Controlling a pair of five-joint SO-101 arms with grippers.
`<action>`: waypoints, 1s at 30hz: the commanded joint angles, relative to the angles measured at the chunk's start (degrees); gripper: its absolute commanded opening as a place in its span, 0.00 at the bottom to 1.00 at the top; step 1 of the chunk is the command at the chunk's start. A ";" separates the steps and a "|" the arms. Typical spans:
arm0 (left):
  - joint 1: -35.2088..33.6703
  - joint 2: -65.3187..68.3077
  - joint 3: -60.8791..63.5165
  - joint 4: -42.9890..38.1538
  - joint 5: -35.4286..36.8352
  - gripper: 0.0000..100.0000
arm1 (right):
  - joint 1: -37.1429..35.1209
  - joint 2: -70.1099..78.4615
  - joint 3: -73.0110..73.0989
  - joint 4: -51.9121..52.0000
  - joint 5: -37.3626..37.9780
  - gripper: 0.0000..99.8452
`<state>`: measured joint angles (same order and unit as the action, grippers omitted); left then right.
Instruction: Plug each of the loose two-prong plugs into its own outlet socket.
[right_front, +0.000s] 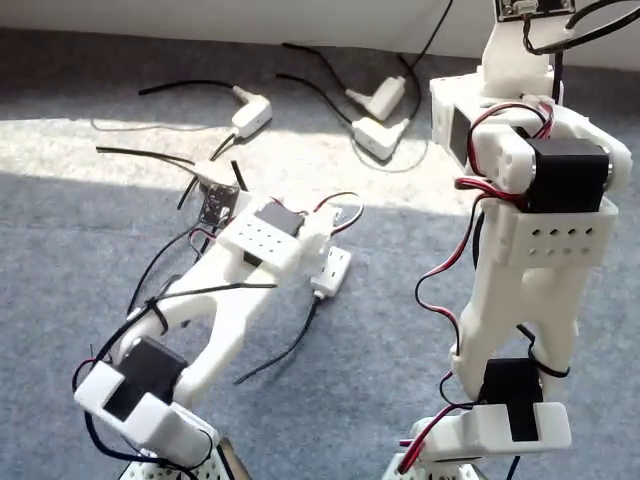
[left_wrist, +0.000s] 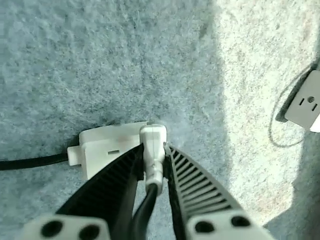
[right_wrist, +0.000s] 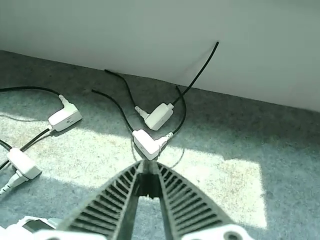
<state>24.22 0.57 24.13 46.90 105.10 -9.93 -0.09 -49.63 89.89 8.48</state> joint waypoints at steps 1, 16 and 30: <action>3.12 4.97 -7.43 0.35 1.93 0.01 | 0.31 -0.13 -2.15 -1.19 -0.79 0.01; 7.34 6.46 -12.79 10.29 1.58 0.01 | 0.31 -0.04 -2.15 -1.19 -0.79 0.01; 3.30 4.18 -17.10 11.52 -7.91 0.01 | 6.99 0.04 -1.98 -4.53 -0.70 0.01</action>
<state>28.35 7.34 10.77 57.98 100.97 -6.59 0.09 -49.63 87.78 8.31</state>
